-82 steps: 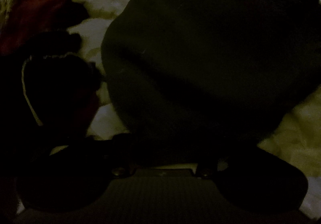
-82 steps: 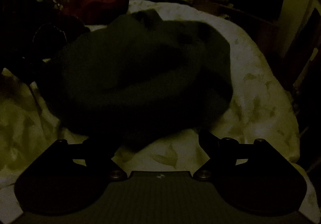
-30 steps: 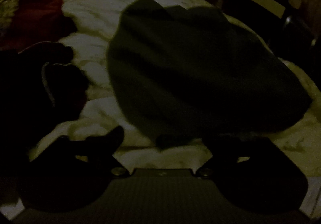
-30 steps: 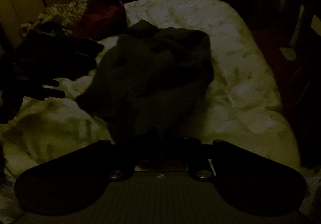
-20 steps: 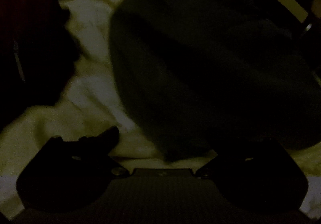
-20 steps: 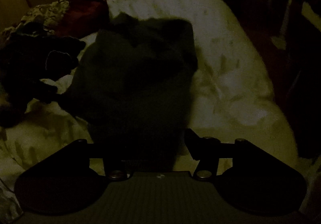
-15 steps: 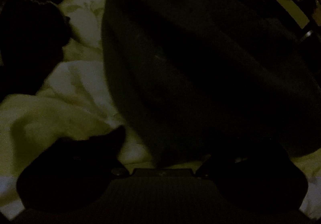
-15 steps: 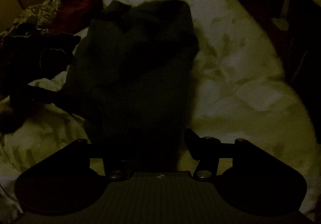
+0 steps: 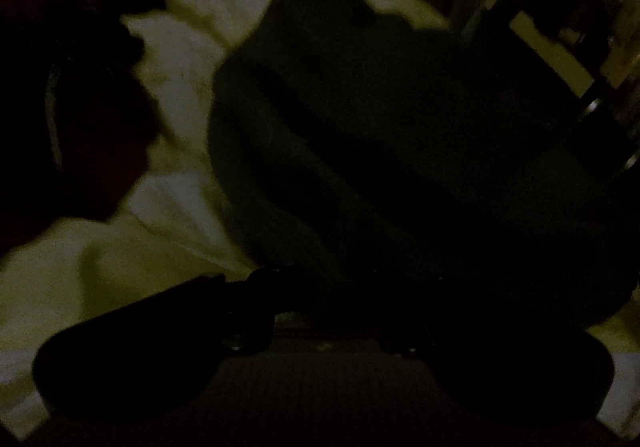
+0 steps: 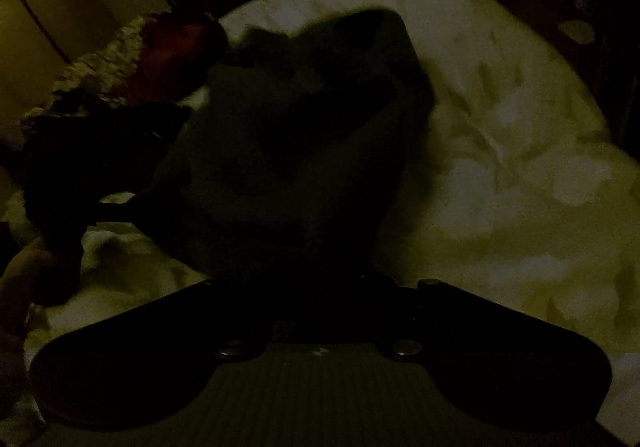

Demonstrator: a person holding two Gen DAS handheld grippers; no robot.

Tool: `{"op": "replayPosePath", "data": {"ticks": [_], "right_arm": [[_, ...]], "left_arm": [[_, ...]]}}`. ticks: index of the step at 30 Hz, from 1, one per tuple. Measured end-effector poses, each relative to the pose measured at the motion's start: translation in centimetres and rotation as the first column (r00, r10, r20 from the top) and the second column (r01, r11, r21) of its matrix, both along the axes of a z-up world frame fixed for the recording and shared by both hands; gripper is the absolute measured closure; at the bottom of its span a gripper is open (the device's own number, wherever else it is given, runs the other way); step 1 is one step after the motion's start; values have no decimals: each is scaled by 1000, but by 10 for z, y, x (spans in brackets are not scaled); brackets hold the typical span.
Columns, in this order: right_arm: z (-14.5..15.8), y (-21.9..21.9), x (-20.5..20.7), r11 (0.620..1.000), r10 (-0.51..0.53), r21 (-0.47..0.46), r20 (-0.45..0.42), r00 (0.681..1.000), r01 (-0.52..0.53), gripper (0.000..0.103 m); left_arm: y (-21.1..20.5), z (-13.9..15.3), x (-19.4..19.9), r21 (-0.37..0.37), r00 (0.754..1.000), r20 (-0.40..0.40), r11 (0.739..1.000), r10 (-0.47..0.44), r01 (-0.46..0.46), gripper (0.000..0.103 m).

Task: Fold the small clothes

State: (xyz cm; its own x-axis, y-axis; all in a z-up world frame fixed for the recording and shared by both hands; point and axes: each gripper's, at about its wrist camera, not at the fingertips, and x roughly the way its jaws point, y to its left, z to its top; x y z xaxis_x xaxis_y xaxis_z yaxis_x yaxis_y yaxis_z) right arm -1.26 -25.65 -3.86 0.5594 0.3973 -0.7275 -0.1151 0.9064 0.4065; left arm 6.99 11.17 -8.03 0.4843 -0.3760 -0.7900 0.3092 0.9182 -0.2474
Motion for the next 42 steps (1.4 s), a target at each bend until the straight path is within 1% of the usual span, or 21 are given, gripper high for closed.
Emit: {"op": "replayPosePath", "data": {"ticks": [2,6,10,12,14,18,19,21,22,23,24,25,27,28,29,30,31,34,36,39,42], "right_arm": [[17,0,-9,999,13,53,13,1000,-14,86],[55,5,-28,991,57,118,43,997,-61,87],[69,11,-45,983,113,146,10,994,-113,87],[65,20,-54,978,150,148,-28,988,-144,87],[58,31,-64,972,195,147,-60,979,-185,87],[32,53,-79,958,265,157,-171,949,-239,86],[25,55,-81,960,262,148,-184,947,-237,85],[17,59,-77,960,268,138,-192,944,-245,76],[15,61,-75,960,271,116,-184,945,-253,65],[16,62,-71,965,258,96,-170,951,-245,60],[20,61,-69,968,246,87,-161,956,-234,58],[25,58,-68,972,230,86,-159,960,-219,55],[37,39,-68,981,165,120,-130,978,-150,51],[46,26,-66,985,122,138,-102,987,-107,44],[52,16,-64,988,80,139,-77,994,-69,34],[60,4,-62,992,29,128,-44,999,-23,29],[66,-7,-60,994,-16,110,-8,1000,16,16],[73,-28,-41,989,-106,108,81,991,97,12],[66,-40,-17,973,-162,180,100,982,142,12],[43,-49,31,938,-225,285,66,972,198,12],[12,-51,79,894,-279,366,8,960,257,13]], "left_arm": [[4,24,-12,-10,999,40,1000,4,-3,90],[16,75,-49,17,992,125,999,-29,27,90],[26,101,-84,58,991,124,997,-57,50,90],[32,99,-101,91,993,103,995,-60,51,90],[37,88,-120,123,997,54,991,-53,46,90],[56,55,-136,166,999,-42,986,-10,17,90],[59,50,-137,171,998,-58,985,-3,13,87],[61,51,-134,170,999,-38,985,35,-28,76],[58,56,-133,170,999,-21,985,34,-30,59],[53,64,-132,178,1000,7,984,22,-23,34],[47,73,-132,192,999,46,981,7,-15,22],[41,86,-134,212,996,91,977,-14,-5,3],[31,112,-136,232,986,158,973,-48,10,0],[27,123,-134,230,982,178,973,-63,21,0],[23,134,-134,225,976,202,974,-77,30,0],[18,147,-131,218,970,229,975,-88,37,0],[13,156,-127,209,963,251,977,-100,47,0],[-15,168,-107,226,944,298,971,-144,77,0],[-38,159,-84,263,931,307,958,-195,114,0],[-87,127,-34,343,919,297,927,-258,149,0],[-122,93,5,346,921,278,923,-274,170,0]]}}
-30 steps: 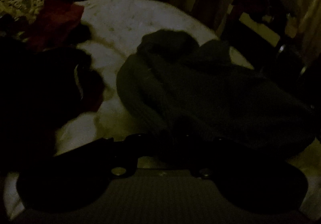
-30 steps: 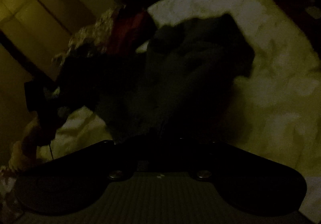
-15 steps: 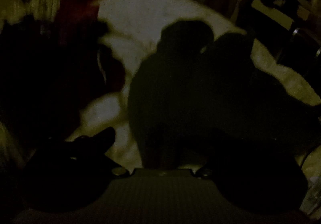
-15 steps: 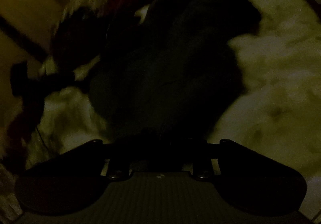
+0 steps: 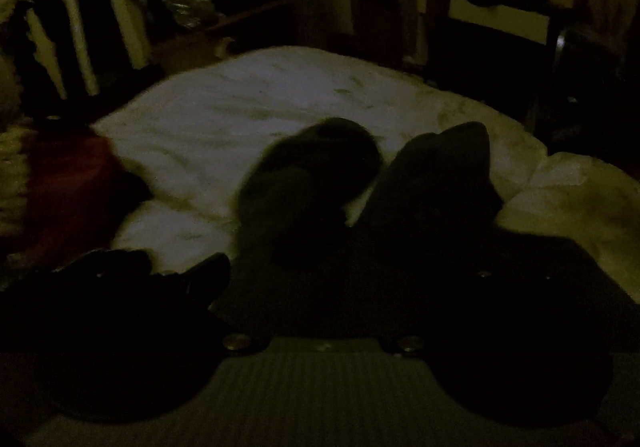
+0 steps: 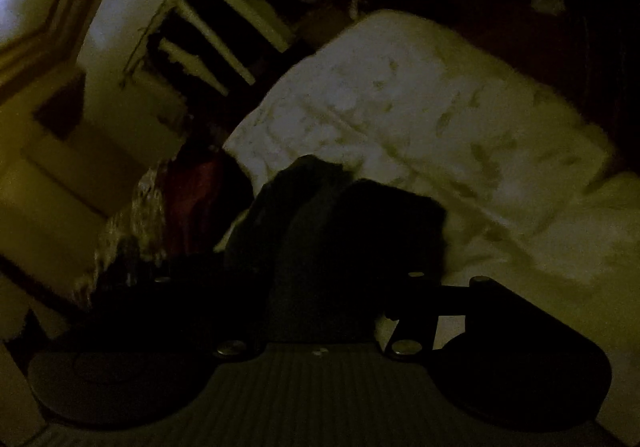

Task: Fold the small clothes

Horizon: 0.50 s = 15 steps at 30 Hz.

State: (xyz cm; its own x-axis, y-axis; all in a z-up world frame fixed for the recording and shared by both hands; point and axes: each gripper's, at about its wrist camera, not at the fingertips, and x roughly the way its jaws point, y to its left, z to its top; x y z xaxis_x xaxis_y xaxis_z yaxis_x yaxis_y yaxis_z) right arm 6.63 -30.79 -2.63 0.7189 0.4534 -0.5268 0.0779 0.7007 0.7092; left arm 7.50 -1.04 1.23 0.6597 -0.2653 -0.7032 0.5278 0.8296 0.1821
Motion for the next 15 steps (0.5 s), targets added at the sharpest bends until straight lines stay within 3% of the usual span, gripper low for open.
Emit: {"op": "replayPosePath", "data": {"ticks": [2,4,10,11,12,13,14,15], "right_arm": [[-18,-6,24,992,-28,118,-44,999,33,13],[-42,-11,47,959,-74,262,-128,989,106,14],[-73,2,92,956,-77,259,-219,973,134,15],[-80,1,96,952,-78,273,-230,970,141,20],[-87,-1,100,949,-76,282,-235,969,143,32],[-91,0,102,951,-77,275,-231,970,141,70],[-92,0,102,957,-78,256,-220,972,135,86],[-90,-2,100,965,-82,229,-202,976,129,86]], "left_arm": [[-22,-28,28,-29,998,-56,999,-30,29,0],[-35,-59,52,-24,995,-95,1000,2,-5,0],[-41,-122,82,-69,977,-198,993,79,-94,0],[-40,-129,82,-77,975,-209,992,79,-97,0],[-38,-134,82,-76,975,-210,992,79,-97,0],[-37,-139,81,-64,975,-205,993,85,-100,0],[-37,-140,81,-56,975,-202,993,90,-103,0],[-37,-143,81,-48,976,-197,993,94,-105,0]]}}
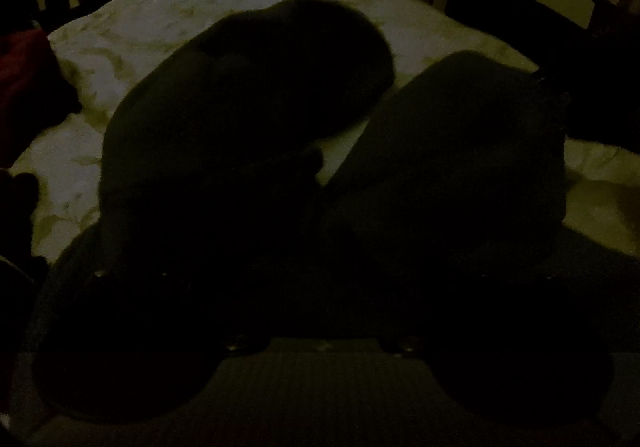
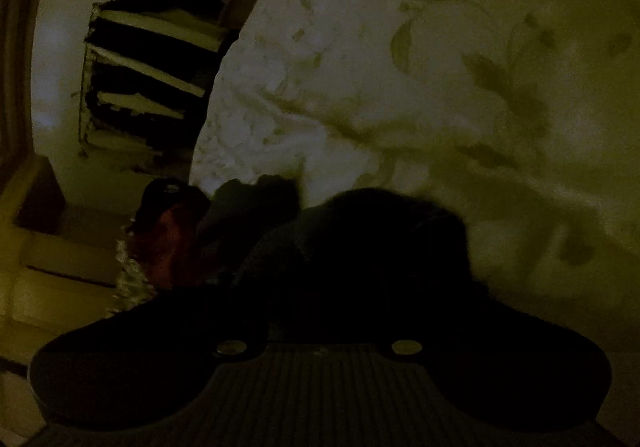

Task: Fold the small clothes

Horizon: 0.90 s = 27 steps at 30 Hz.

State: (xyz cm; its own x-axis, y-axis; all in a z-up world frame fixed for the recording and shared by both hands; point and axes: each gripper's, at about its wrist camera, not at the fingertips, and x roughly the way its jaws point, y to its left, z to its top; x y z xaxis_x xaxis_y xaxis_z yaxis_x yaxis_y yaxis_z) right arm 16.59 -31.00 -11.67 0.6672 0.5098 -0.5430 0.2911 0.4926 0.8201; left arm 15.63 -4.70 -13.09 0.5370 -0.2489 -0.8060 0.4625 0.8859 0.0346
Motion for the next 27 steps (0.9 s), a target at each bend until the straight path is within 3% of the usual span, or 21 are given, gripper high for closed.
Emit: {"op": "replayPosePath", "data": {"ticks": [3,6,12,15,16,17,19,20,21,23,24,27], "right_arm": [[21,-8,-19,988,-9,-151,89,996,23,88],[49,-28,-48,970,-60,-223,174,983,99,89],[116,-64,-108,906,-94,-353,372,924,235,89],[152,-61,-140,825,-35,-474,502,864,308,90],[162,-63,-154,795,-39,-490,549,835,359,103],[166,-67,-163,769,-72,-482,587,807,419,103],[179,-82,-184,716,-116,-486,626,771,502,103],[181,-85,-187,700,-102,-511,619,779,498,99],[179,-90,-183,718,-81,-532,577,813,449,92],[161,-96,-171,805,-52,-500,477,877,319,71],[150,-96,-165,839,-27,-481,430,902,255,67],[118,-89,-151,874,-6,-456,337,942,168,45]], "left_arm": [[5,-2,1,10,1000,0,1000,17,-17,0],[1,-5,2,70,999,31,997,13,-15,0],[1,-8,7,15,998,-15,998,57,-57,0],[0,-11,7,19,997,-26,998,68,-67,0],[-3,-11,7,41,997,-20,997,71,-70,0],[-4,-14,7,65,997,-14,995,71,-70,0],[-2,-18,10,44,997,-25,996,73,-72,0],[-2,-19,11,33,997,-29,997,77,-76,0],[-2,-18,12,25,996,-29,996,81,-81,0],[-3,-15,11,19,996,-27,996,87,-86,0],[-4,-13,10,16,996,-27,996,86,-86,0],[-4,-6,7,-9,996,-22,996,87,-87,0]]}}
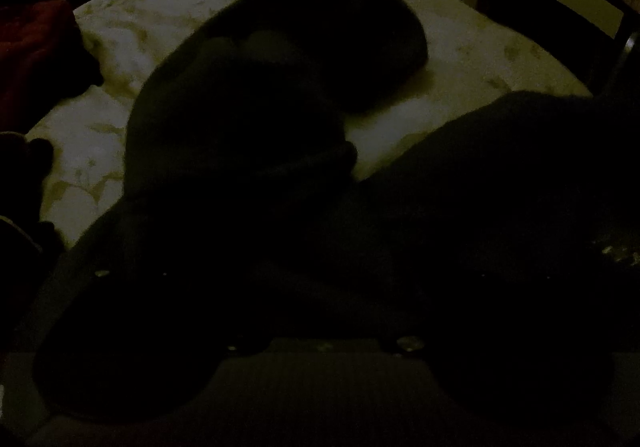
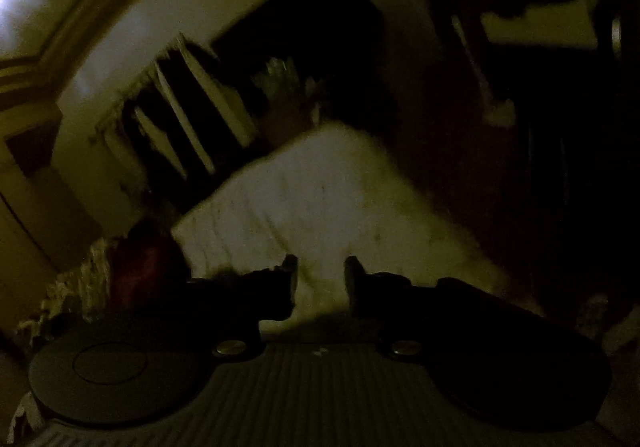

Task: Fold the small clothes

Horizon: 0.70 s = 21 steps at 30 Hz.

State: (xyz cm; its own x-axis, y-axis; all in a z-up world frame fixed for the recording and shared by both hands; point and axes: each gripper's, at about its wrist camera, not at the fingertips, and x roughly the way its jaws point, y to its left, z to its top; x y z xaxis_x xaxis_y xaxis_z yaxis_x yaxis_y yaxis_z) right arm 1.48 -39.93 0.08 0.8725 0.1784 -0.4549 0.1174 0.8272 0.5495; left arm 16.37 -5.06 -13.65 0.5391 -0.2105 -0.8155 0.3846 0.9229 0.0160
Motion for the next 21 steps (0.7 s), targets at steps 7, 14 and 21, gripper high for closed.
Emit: {"op": "replayPosePath", "data": {"ticks": [7,14,21], "right_arm": [[-30,70,48,951,228,-188,-112,967,-245,26],[-22,193,96,593,641,-474,-211,738,-651,15],[-74,262,137,396,693,-526,-366,621,-753,23]], "left_arm": [[12,28,-3,7,995,95,1000,-6,5,0],[54,18,24,107,989,101,987,112,-123,0],[97,3,29,89,972,50,969,229,-232,0]]}}
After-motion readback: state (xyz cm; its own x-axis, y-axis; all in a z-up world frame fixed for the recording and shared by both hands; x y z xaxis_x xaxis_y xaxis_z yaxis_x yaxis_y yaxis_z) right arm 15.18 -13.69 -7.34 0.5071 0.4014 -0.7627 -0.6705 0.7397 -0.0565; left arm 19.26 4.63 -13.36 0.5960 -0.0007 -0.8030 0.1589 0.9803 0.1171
